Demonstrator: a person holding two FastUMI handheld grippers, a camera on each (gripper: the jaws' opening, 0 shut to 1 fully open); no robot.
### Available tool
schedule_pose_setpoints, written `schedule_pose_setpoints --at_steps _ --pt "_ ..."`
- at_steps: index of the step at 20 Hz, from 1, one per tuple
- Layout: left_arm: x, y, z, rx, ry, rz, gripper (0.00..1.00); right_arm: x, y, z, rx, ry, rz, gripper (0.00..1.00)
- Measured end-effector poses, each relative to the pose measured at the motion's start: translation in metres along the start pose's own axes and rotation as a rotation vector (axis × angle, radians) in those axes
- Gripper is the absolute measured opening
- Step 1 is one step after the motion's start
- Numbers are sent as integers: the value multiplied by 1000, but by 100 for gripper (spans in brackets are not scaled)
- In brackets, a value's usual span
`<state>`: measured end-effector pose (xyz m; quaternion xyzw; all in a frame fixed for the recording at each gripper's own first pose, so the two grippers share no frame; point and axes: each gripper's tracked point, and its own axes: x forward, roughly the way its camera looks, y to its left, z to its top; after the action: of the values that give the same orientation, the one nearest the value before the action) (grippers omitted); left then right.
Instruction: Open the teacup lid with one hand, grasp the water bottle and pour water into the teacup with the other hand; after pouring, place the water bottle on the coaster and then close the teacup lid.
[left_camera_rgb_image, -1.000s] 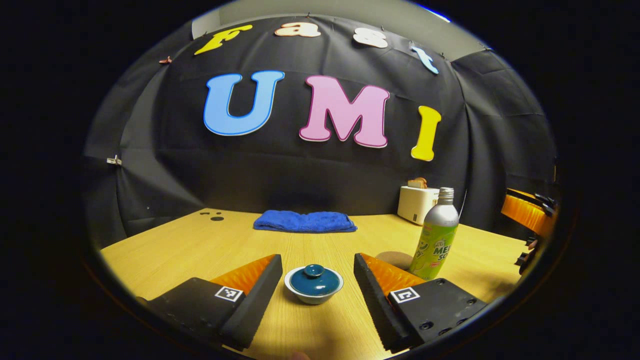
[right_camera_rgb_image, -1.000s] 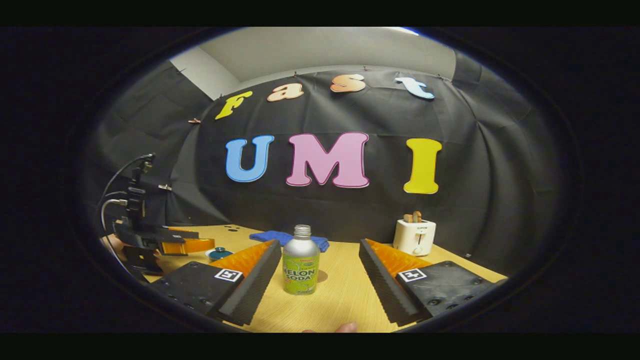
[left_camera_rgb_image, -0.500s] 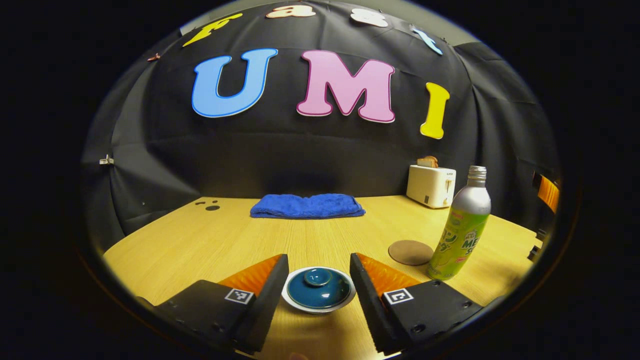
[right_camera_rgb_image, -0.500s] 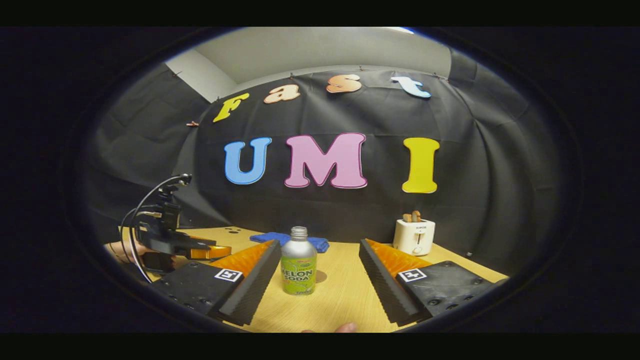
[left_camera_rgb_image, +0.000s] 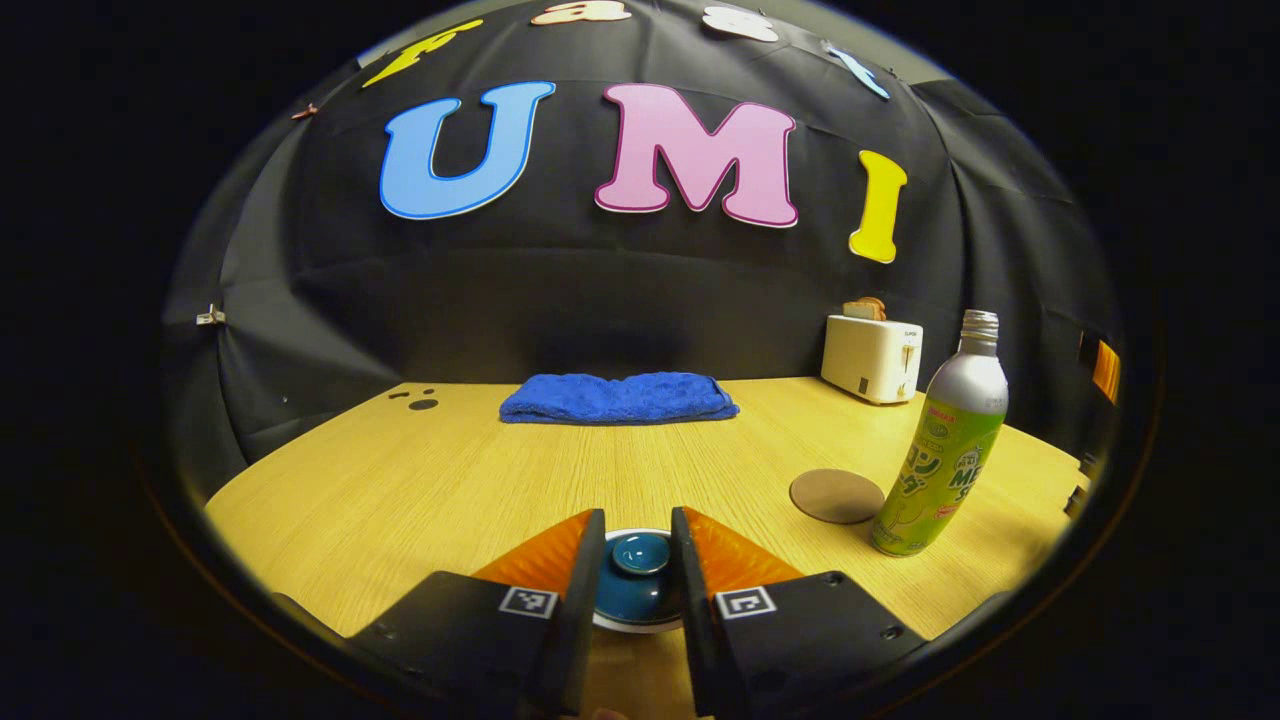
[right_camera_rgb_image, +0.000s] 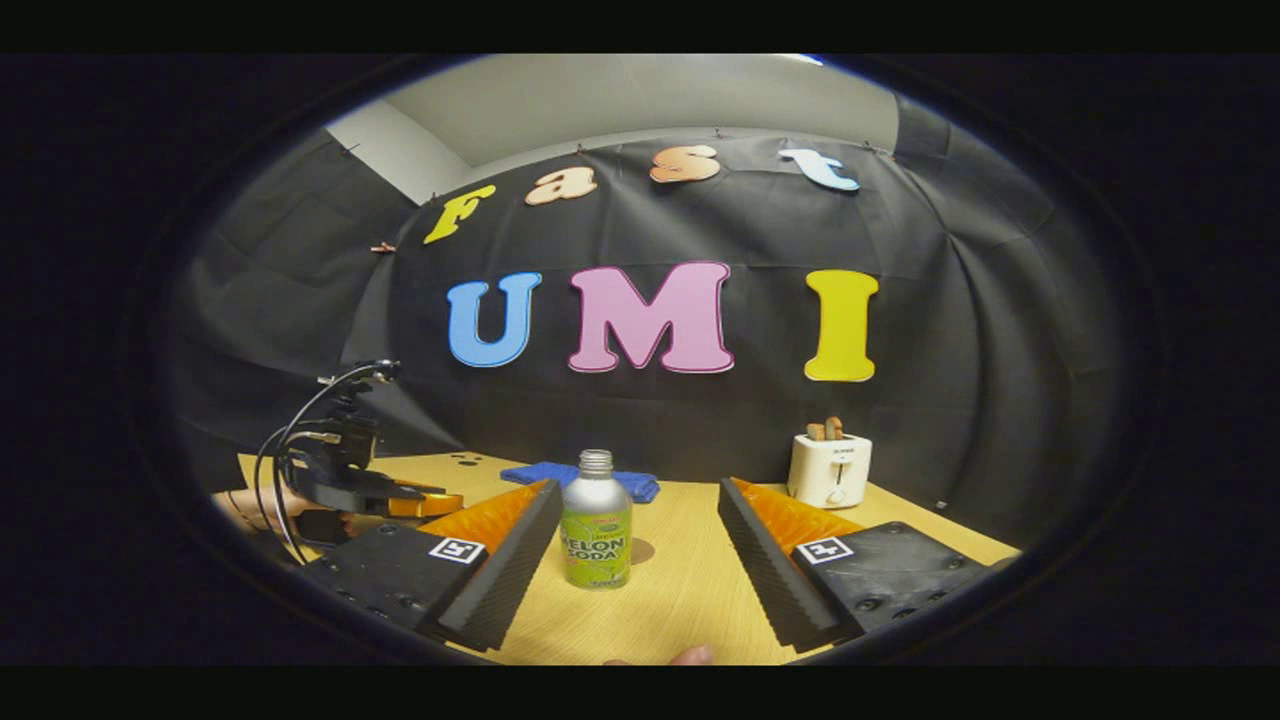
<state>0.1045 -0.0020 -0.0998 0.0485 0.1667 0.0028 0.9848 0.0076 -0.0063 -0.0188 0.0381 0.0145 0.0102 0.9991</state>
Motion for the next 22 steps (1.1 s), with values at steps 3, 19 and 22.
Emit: schedule_pose_setpoints --at_steps 3,19,22 --pt "-2 1 2 -2 -10 -4 34 1 -1 -2 6 3 -3 97" --pt "-123 36 48 -72 -290 56 31 52 23 -75 34 190 16 96" --pt "-131 48 50 -109 -298 59 31 68 34 -93 51 249 18 97"
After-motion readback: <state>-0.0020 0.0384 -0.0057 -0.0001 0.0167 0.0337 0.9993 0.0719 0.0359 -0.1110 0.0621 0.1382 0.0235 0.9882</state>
